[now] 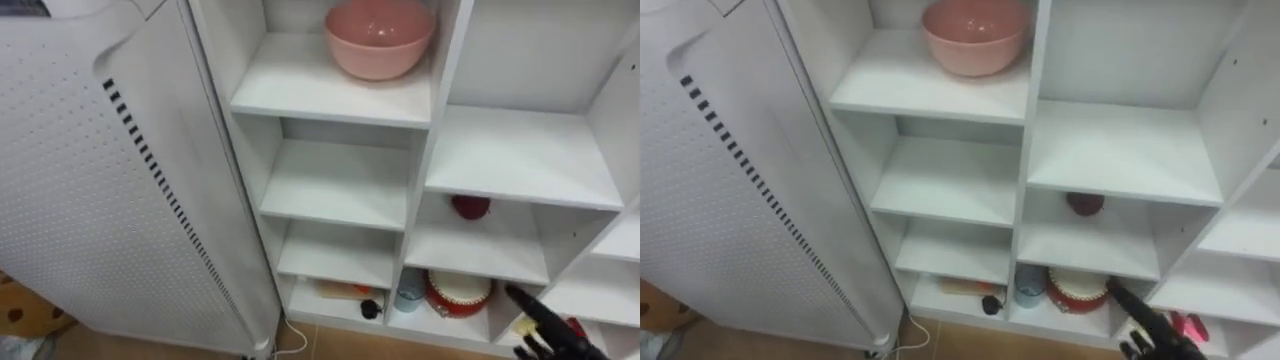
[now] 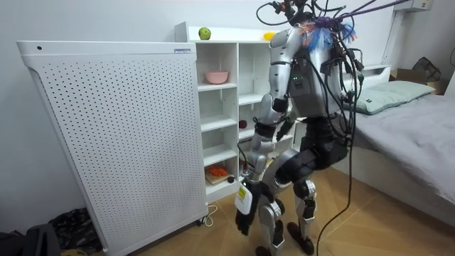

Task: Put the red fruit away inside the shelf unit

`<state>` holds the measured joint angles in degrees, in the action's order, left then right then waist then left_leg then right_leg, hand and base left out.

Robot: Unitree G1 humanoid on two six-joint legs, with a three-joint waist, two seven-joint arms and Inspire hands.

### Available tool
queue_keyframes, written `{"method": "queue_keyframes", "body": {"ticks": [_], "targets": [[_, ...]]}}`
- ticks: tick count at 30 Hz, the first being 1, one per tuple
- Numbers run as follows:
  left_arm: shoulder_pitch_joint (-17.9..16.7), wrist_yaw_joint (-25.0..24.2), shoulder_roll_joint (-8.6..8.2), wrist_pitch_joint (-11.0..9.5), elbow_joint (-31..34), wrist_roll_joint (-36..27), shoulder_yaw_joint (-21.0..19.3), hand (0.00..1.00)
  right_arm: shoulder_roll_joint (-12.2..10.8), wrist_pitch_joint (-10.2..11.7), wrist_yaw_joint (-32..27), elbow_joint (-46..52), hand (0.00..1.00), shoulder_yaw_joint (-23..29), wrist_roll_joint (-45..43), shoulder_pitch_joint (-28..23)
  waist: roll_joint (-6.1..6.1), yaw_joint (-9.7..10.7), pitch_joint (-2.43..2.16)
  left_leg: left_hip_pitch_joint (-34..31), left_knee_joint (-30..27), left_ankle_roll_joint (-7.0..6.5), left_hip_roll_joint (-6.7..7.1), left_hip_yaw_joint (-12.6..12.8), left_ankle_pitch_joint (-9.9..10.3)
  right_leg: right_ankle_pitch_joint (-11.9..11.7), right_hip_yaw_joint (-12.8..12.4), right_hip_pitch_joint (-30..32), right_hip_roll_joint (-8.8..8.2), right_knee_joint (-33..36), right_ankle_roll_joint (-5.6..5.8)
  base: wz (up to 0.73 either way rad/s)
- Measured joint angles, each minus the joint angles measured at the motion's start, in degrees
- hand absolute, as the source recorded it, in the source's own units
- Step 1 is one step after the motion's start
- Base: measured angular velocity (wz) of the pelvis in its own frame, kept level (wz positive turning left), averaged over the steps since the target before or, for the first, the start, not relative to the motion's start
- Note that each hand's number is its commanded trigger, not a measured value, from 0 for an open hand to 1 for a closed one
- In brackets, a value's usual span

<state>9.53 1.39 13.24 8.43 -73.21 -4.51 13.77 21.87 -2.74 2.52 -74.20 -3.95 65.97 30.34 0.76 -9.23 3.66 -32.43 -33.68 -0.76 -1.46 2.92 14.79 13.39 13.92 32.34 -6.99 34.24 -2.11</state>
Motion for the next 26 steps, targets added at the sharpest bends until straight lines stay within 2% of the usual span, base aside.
{"method": "queue_keyframes", "body": {"ticks": [1, 2, 3, 5, 6, 7, 8, 9, 10, 13, 16, 18, 20, 22, 26], "targets": [[0.00, 0.01, 0.20, -0.47, 0.02, -0.12, -0.99, 0.00, -0.28, -0.46, 0.88, -0.03, 0.00, -0.53, -1.33, -2.54, -0.04, 0.53, -0.12, 2.05, 1.54, 0.05, 0.19, 0.01, -0.14, 0.09, 0.05, -1.82, -0.03, -1.09, 0.16, 0.06], [-0.58, -0.05, 0.33, -1.14, 0.00, -0.23, -2.54, 0.00, -0.91, -0.77, 2.04, -0.03, 0.00, -0.60, -3.56, -5.04, -0.09, 1.18, -0.65, 4.34, 3.32, 0.07, 0.35, 0.07, -0.39, 0.17, 0.11, -3.89, 0.04, -2.35, 0.34, 0.00], [-0.89, -0.11, 0.45, -1.44, -0.01, -0.29, -3.45, 0.00, -1.28, -0.91, 2.57, -0.03, 0.00, -0.68, -5.14, -6.30, -0.23, 1.28, -0.81, 5.73, 4.36, 0.15, 0.48, 0.10, -0.81, 0.16, 0.12, -5.13, 0.08, -3.12, 0.42, 0.00], [-2.73, -0.20, 0.64, -2.14, 0.30, -0.31, -6.35, 0.00, -2.40, -1.02, 4.13, -0.12, 0.00, -1.10, -11.71, -11.70, -0.33, 3.18, -2.21, 11.41, 8.49, 0.29, 0.64, -0.01, -1.47, 0.05, 1.03, -10.92, 0.25, -7.00, 0.89, 0.08], [-3.33, -0.22, 0.65, -2.50, 0.30, -0.28, -6.89, 0.00, -2.61, -1.04, 4.47, -0.15, 0.00, -1.11, -12.98, -13.21, -0.28, 3.76, -2.55, 12.95, 9.55, 0.29, 0.60, 0.03, -1.63, -0.02, 1.65, -12.70, 0.29, -8.19, 1.02, 0.27], [-4.39, -0.22, 0.83, -2.97, 0.45, 0.30, -7.26, 0.00, -3.01, -1.04, 4.76, -0.09, 0.00, -1.16, -15.69, -16.54, -0.41, 4.79, -3.25, 15.98, 11.27, 0.34, 0.52, 0.26, -1.85, -0.12, 2.32, -16.25, 0.81, -10.41, 1.33, 0.18], [-5.17, 0.10, 1.07, -3.21, 0.85, 0.84, -7.97, 0.00, -3.60, -1.05, 4.99, -0.06, 0.00, -1.17, -18.53, -19.74, -1.01, 5.22, -3.73, 19.20, 13.26, 0.45, 0.41, 0.56, -1.92, -0.18, 2.08, -19.27, 1.23, -12.35, 1.59, 0.08], [-5.79, 0.41, 1.11, -3.37, 1.35, 1.33, -8.77, 0.00, -3.97, -1.05, 5.21, -0.08, 0.00, -1.21, -20.16, -21.23, -1.32, 5.42, -3.92, 20.85, 14.25, 0.51, 0.34, 0.79, -1.96, -0.24, 2.04, -20.73, 1.46, -13.27, 1.69, -0.09], [-8.11, 0.73, 1.14, -3.82, 2.41, 2.13, -10.19, 0.00, -4.52, -1.06, 5.76, -0.06, 0.00, -1.18, -23.41, -23.88, -1.57, 5.80, -4.07, 23.55, 15.73, 0.54, 0.23, 0.89, -1.95, -0.44, 1.90, -23.63, 2.01, -15.21, 1.99, -0.07], [-12.00, 0.79, 1.06, -4.28, 6.59, 3.28, -11.87, 0.00, -5.22, -1.06, 6.06, -0.16, 0.00, -0.97, -28.19, -29.04, -1.65, 7.50, -4.09, 28.80, 18.29, 0.54, 0.06, 2.27, -1.94, -1.14, 1.84, -29.43, 2.76, -18.97, 2.67, -0.04], [-15.03, 1.68, 0.79, -4.98, 9.24, 5.99, -13.55, 0.00, -7.13, -1.02, 4.98, 0.21, 0.00, -0.32, -29.87, -32.62, -1.49, 7.67, -3.87, 32.78, 20.99, 0.53, 0.04, 3.25, -1.95, -1.58, 1.03, -32.81, 3.21, -21.09, 3.01, -0.14], [-15.76, 2.90, 0.34, -5.13, 9.28, 6.52, -14.12, 0.00, -7.97, -0.99, 4.33, 0.32, 0.00, -0.22, -30.95, -34.08, -1.34, 7.74, -3.78, 34.97, 22.26, 0.52, 0.11, 3.59, -1.94, -1.66, 0.50, -34.61, 3.34, -21.89, 3.19, -0.14], [-16.22, 4.03, -0.98, -5.13, 9.28, 8.20, -16.98, 0.00, -9.16, -0.99, 3.81, -0.04, 0.00, 0.85, -33.30, -35.01, -1.23, 7.74, -3.66, 36.80, 23.08, 0.50, 0.11, 3.96, -1.93, -1.83, 0.40, -36.09, 3.48, -22.76, 3.38, -0.05], [-16.72, 4.55, -1.69, -5.09, 9.35, 9.76, -18.13, 0.00, -9.86, -0.92, 3.66, 0.06, 0.00, 1.03, -35.24, -35.49, -1.20, 7.76, -3.59, 37.79, 23.43, 0.51, 0.10, 4.07, -1.93, -1.91, 0.36, -37.14, 3.60, -23.31, 3.44, -0.02], [-18.02, 5.43, -2.55, -4.68, 9.49, 13.06, -18.36, 0.00, -11.29, -0.85, 2.37, 0.09, 0.00, 2.01, -37.44, -36.66, -1.16, 8.02, -3.55, 39.31, 24.14, 0.52, 0.08, 4.10, -1.93, -2.02, 0.03, -38.50, 3.85, -24.08, 3.48, 0.00]]}}
